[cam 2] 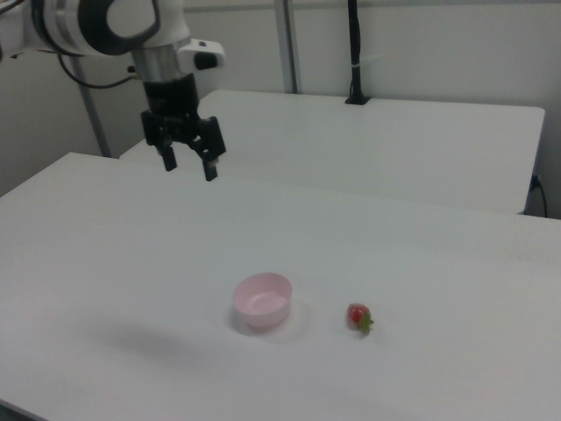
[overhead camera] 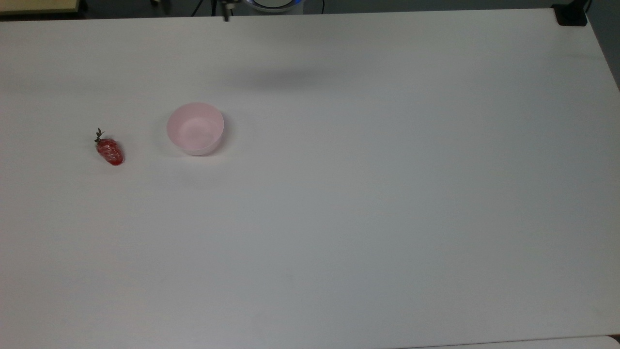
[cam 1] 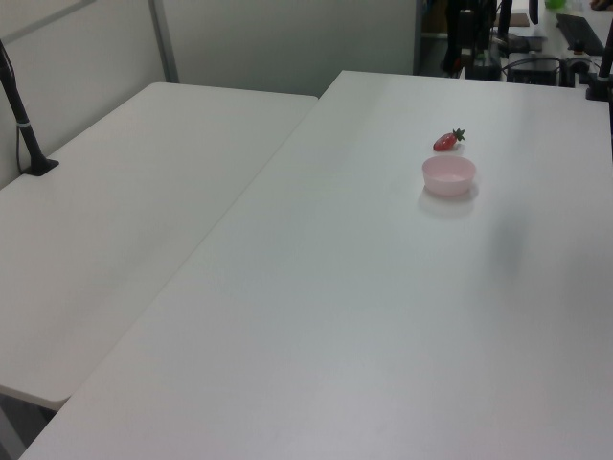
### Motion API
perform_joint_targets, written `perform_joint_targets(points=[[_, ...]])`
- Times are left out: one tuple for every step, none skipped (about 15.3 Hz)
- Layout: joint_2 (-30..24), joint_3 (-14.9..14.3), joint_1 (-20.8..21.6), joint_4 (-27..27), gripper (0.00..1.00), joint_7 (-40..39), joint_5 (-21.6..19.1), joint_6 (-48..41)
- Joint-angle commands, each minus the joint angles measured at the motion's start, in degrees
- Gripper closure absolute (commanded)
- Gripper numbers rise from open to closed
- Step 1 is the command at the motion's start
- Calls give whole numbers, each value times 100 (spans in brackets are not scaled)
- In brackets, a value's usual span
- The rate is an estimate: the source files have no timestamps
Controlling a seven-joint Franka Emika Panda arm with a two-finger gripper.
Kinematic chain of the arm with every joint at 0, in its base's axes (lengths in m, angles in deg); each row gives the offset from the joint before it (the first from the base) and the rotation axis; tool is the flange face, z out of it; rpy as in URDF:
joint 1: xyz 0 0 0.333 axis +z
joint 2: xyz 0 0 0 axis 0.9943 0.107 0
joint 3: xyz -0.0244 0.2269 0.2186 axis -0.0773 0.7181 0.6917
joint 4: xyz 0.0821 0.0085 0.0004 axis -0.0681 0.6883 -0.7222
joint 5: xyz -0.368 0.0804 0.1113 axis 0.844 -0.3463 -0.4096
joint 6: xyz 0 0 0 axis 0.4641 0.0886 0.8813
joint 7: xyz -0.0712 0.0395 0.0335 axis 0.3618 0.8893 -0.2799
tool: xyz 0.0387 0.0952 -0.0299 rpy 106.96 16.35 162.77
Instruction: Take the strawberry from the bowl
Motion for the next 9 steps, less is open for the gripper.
perform_joint_targets(points=[[-229, -183, 397, 423, 0, 122, -70, 585], [-220, -288, 537, 450, 0, 122, -70, 814], [-203, -454, 722, 450, 0, 131, -70, 930], [-203, -621, 897, 450, 0, 131, -70, 939], [-203, -736, 1030, 441, 0, 122, -70, 931], [-203, -763, 1066, 441, 0, 122, -70, 922], [-194, -763, 1066, 441, 0, 105, -70, 896], [-203, -763, 1084, 441, 0, 113, -70, 869], [-211, -763, 1084, 441, 0, 131, -79, 861]])
